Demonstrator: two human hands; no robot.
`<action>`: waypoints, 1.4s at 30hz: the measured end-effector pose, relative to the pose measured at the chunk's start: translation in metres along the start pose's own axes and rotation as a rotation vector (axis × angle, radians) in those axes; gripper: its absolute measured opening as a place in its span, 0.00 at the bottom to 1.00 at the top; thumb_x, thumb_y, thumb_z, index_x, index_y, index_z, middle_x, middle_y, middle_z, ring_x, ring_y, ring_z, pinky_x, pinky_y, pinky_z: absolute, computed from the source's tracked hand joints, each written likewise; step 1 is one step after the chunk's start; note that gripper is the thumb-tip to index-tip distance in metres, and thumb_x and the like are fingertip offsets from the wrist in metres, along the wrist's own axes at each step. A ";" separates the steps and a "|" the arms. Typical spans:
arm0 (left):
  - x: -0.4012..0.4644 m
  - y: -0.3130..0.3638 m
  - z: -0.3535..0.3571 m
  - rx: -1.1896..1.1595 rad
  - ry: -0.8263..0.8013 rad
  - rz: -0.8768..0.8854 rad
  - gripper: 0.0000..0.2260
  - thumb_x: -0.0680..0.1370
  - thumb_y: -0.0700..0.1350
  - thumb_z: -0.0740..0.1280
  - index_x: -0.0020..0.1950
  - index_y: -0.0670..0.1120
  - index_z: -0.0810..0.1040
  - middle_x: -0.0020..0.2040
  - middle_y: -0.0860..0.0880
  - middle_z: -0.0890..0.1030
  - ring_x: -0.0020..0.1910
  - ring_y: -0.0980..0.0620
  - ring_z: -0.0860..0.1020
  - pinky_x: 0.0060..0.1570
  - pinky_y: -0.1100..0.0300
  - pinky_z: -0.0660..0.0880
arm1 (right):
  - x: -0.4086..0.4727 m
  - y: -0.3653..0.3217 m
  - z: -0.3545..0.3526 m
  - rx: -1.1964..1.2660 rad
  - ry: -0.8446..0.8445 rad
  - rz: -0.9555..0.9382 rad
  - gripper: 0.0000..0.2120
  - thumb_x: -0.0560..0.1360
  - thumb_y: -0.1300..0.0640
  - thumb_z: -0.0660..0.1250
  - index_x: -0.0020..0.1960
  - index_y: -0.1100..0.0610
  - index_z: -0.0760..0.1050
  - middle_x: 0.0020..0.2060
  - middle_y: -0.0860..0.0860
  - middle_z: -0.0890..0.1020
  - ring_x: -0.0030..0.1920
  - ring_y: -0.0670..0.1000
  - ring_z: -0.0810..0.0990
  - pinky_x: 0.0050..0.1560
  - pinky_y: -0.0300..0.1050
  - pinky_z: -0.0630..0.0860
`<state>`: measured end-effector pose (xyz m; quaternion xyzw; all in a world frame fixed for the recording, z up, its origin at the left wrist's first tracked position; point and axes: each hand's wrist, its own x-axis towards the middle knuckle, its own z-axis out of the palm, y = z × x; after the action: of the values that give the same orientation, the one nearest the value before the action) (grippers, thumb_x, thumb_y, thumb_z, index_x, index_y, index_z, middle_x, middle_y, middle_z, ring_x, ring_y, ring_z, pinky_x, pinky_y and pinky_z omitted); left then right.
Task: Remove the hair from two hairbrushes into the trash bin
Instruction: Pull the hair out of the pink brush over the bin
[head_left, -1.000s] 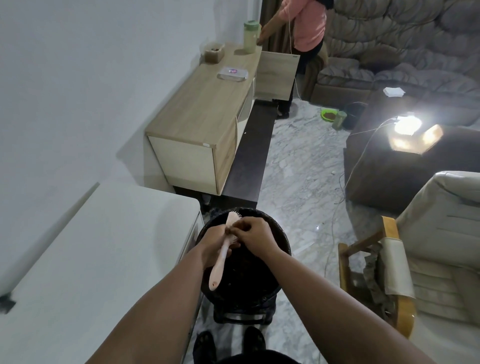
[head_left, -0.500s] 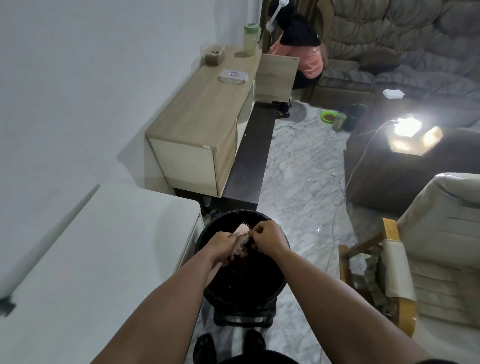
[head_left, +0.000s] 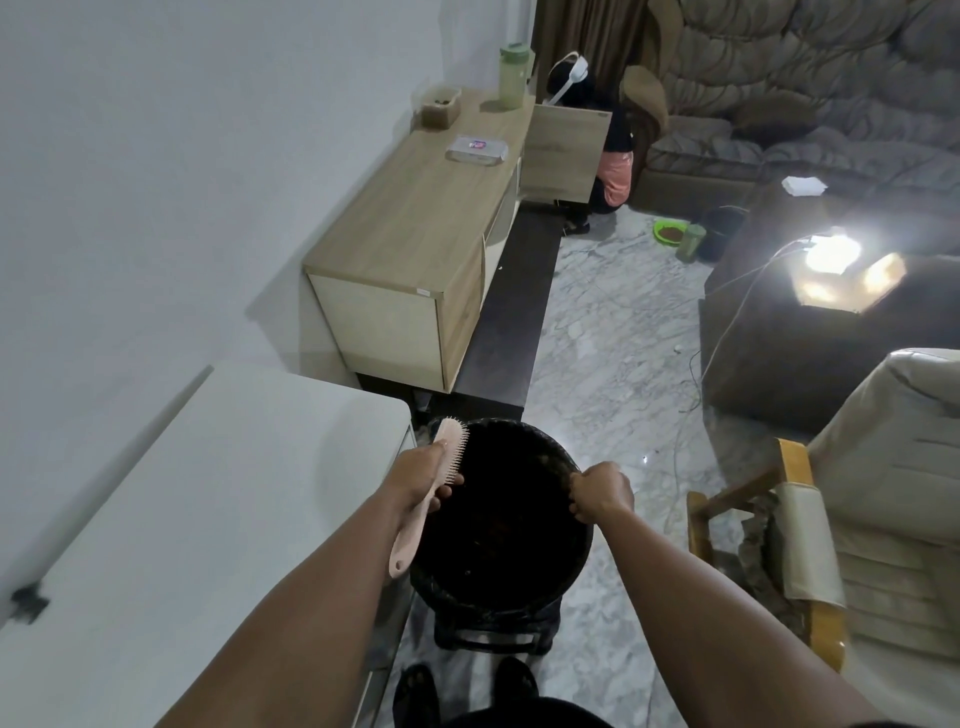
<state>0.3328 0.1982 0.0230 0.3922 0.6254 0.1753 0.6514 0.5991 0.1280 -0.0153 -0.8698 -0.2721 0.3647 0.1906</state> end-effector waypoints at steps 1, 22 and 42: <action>0.001 0.000 -0.001 -0.024 -0.007 -0.026 0.17 0.86 0.53 0.58 0.66 0.42 0.76 0.47 0.40 0.85 0.32 0.52 0.77 0.26 0.63 0.73 | -0.001 -0.002 -0.001 0.002 -0.009 0.003 0.09 0.76 0.61 0.65 0.43 0.64 0.82 0.33 0.59 0.86 0.32 0.58 0.87 0.36 0.55 0.87; -0.021 0.018 0.013 -0.177 -0.225 -0.143 0.17 0.85 0.48 0.55 0.59 0.37 0.77 0.44 0.39 0.84 0.28 0.52 0.76 0.23 0.63 0.75 | -0.036 -0.050 0.049 0.317 -0.513 -0.168 0.03 0.78 0.69 0.71 0.45 0.66 0.83 0.30 0.56 0.83 0.27 0.48 0.82 0.31 0.40 0.80; -0.007 -0.001 0.004 -0.077 -0.057 -0.033 0.14 0.85 0.44 0.57 0.71 0.49 0.67 0.60 0.37 0.83 0.37 0.48 0.82 0.34 0.57 0.81 | -0.007 -0.011 0.023 0.108 -0.235 -0.047 0.12 0.76 0.68 0.71 0.58 0.60 0.83 0.43 0.54 0.85 0.37 0.54 0.87 0.42 0.51 0.88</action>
<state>0.3350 0.1915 0.0265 0.3613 0.6057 0.1770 0.6865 0.5741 0.1355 -0.0208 -0.8028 -0.2927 0.4740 0.2125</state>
